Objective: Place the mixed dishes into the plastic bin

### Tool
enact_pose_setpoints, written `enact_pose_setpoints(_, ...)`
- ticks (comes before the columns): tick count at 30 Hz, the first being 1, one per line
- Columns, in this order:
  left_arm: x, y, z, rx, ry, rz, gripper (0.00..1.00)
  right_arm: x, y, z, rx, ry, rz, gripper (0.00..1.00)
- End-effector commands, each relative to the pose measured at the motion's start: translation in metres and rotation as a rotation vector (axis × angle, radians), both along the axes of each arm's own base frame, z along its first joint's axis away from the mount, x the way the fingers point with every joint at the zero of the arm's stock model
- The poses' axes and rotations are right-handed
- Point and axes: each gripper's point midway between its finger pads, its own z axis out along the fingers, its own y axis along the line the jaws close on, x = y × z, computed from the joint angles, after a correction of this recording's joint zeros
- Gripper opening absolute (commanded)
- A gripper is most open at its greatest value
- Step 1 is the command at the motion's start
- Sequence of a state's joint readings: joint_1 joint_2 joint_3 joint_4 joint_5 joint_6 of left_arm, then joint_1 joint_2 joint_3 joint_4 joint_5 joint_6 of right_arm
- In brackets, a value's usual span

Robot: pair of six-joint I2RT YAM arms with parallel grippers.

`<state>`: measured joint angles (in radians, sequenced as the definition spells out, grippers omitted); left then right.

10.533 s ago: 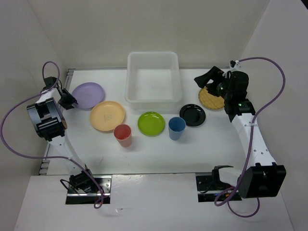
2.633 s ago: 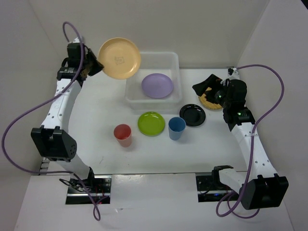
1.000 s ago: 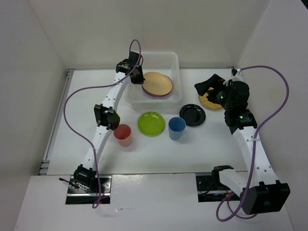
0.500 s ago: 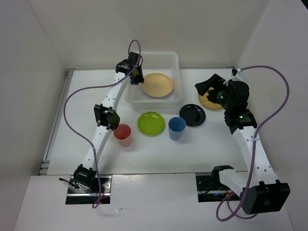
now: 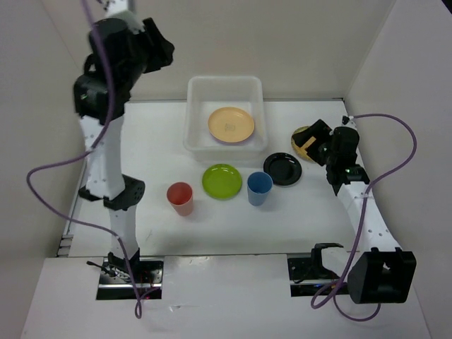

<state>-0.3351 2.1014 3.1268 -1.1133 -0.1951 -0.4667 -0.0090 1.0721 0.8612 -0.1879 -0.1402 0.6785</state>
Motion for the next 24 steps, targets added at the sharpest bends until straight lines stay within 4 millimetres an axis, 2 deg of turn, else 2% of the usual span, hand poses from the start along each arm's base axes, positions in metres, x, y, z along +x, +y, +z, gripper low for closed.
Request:
enact_pose_setpoints(1,-0.048,0.017,0.003,0.060,0.052,0.006,0.60,0.011,-0.026,-0.003,0.060,-0.016,-0.123,0.89)
enact_pose_setpoints(3,-0.061,0.022,-0.002,0.065,0.090,0.007,0.61,0.018,-0.038,-0.013,0.080,0.008,-0.159,0.89)
enact_pose_setpoints(4,-0.060,0.021,-0.014,0.083,0.139,0.006,0.61,0.020,-0.039,-0.016,0.090,0.014,-0.151,0.89)
enact_pose_setpoints(5,-0.078,0.025,-0.004,0.074,0.125,-0.010,0.61,0.020,-0.036,-0.026,0.120,0.044,-0.130,0.89)
enact_pose_setpoints(6,-0.086,0.025,-0.003,0.060,0.132,-0.018,0.61,0.025,-0.041,-0.039,0.130,0.077,-0.136,0.89)
enact_pose_setpoints(7,-0.094,0.028,-0.001,0.060,0.133,-0.018,0.61,0.026,-0.039,-0.047,0.149,0.102,-0.129,0.89)
enact_pose_setpoints(8,-0.119,0.034,0.015,0.036,0.096,-0.015,0.60,0.028,-0.039,-0.055,0.151,0.123,-0.130,0.89)
enact_pose_setpoints(9,-0.123,0.039,0.014,0.040,0.099,0.003,0.60,0.031,-0.043,-0.067,0.155,0.153,-0.142,0.89)
enact_pose_setpoints(10,-0.151,0.053,0.032,0.021,0.040,0.018,0.60,0.034,-0.043,-0.072,0.165,0.162,-0.147,0.89)
enact_pose_setpoints(11,-0.159,0.058,0.046,0.002,-0.014,0.031,0.60,0.036,-0.047,-0.075,0.176,0.168,-0.161,0.89)
enact_pose_setpoints(12,-0.152,0.057,0.017,0.032,0.058,0.039,0.60,0.035,-0.047,-0.090,0.179,0.202,-0.164,0.89)
enact_pose_setpoints(13,-0.187,0.070,0.032,0.001,-0.021,0.040,0.60,0.036,-0.050,-0.096,0.192,0.207,-0.180,0.89)
enact_pose_setpoints(14,-0.190,0.074,0.043,-0.046,-0.099,0.052,0.60,0.037,-0.055,-0.102,0.190,0.219,-0.198,0.89)
enact_pose_setpoints(15,-0.195,0.076,0.035,-0.050,-0.111,0.052,0.61,0.039,-0.058,-0.105,0.192,0.223,-0.215,0.89)
enact_pose_setpoints(16,-0.206,0.079,0.006,-0.058,-0.086,0.054,0.63,0.041,-0.058,-0.113,0.193,0.238,-0.216,0.89)
enact_pose_setpoints(17,-0.209,0.080,0.007,-0.084,-0.127,0.054,0.63,0.042,-0.060,-0.119,0.208,0.255,-0.237,0.89)
enact_pose_setpoints(18,-0.223,0.082,0.006,-0.114,-0.149,0.043,0.64,0.040,-0.065,-0.127,0.221,0.267,-0.259,0.89)
enact_pose_setpoints(19,-0.223,0.080,-0.002,-0.112,-0.142,0.034,0.64,0.040,-0.070,-0.131,0.235,0.273,-0.280,0.89)
enact_pose_setpoints(20,-0.218,0.078,-0.019,-0.107,-0.104,0.036,0.66,0.043,-0.070,-0.135,0.264,0.269,-0.296,0.89)
enact_pose_setpoints(24,-0.218,0.085,-0.033,-0.058,-0.052,0.068,0.70,0.046,-0.076,-0.147,0.308,0.284,-0.345,0.88)
